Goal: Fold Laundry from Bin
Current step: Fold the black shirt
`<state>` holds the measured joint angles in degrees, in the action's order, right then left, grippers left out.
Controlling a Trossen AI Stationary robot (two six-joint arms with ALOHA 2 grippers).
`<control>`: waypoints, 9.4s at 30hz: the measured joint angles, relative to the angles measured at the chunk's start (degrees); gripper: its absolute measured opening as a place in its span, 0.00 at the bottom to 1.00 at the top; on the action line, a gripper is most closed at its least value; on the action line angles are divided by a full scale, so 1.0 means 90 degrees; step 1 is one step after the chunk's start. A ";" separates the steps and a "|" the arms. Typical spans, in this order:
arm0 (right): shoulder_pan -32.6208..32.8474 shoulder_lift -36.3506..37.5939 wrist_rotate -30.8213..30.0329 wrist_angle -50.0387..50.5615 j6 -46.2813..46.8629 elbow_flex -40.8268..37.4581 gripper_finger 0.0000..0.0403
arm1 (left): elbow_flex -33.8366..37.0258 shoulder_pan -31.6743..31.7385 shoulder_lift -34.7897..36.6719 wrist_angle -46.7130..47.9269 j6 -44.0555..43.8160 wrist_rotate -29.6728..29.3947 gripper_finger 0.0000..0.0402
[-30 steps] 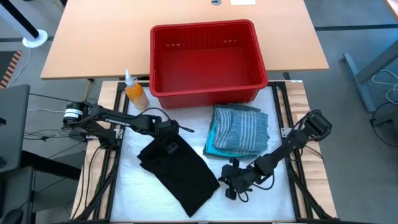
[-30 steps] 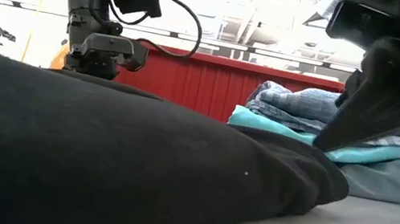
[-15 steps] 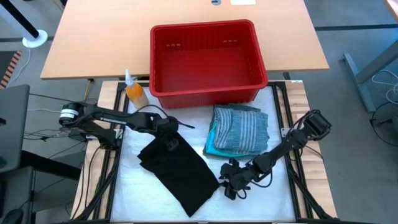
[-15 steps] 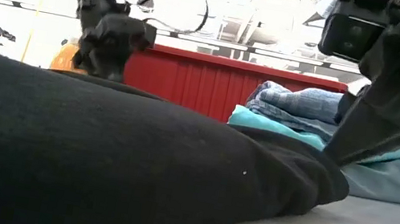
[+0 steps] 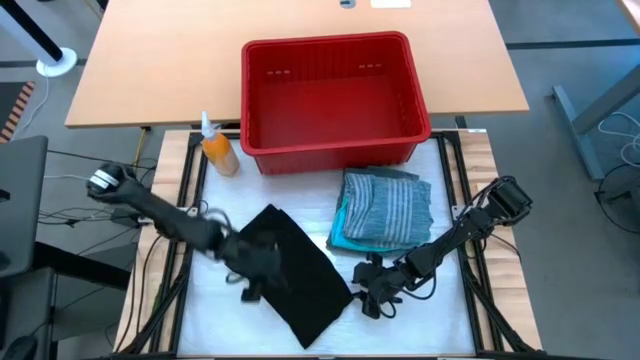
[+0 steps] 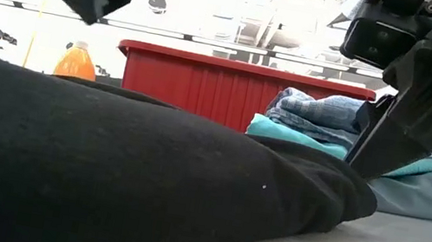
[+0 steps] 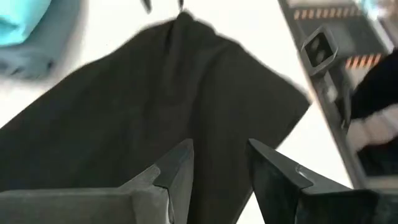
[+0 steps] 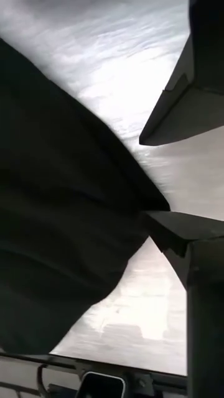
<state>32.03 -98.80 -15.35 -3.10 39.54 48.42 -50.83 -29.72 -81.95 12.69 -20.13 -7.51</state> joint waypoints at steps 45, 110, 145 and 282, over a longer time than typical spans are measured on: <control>-0.0089 -0.0646 -0.0804 -0.1767 0.0559 0.0015 0.25 | -0.1423 -0.1200 -0.2983 -0.0333 -0.0559 -0.0031 0.34; -0.0486 -0.0636 -0.0480 -0.1183 0.1554 0.0017 0.05 | -0.1406 -0.1297 -0.2638 -0.1253 -0.1387 -0.1480 0.00; -0.0991 -0.0510 0.0566 -0.0338 0.1051 0.0018 0.07 | -0.1428 -0.1265 -0.3636 -0.0588 -0.2063 -0.0345 0.00; 0.1169 -0.1635 -0.0980 0.1071 0.2570 0.1968 0.29 | 0.1341 0.4057 -0.0658 -0.1476 -0.1729 0.1096 0.00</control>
<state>42.55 -113.52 -24.18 6.53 62.67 66.14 -38.76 6.80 -87.88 -0.60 -35.69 2.35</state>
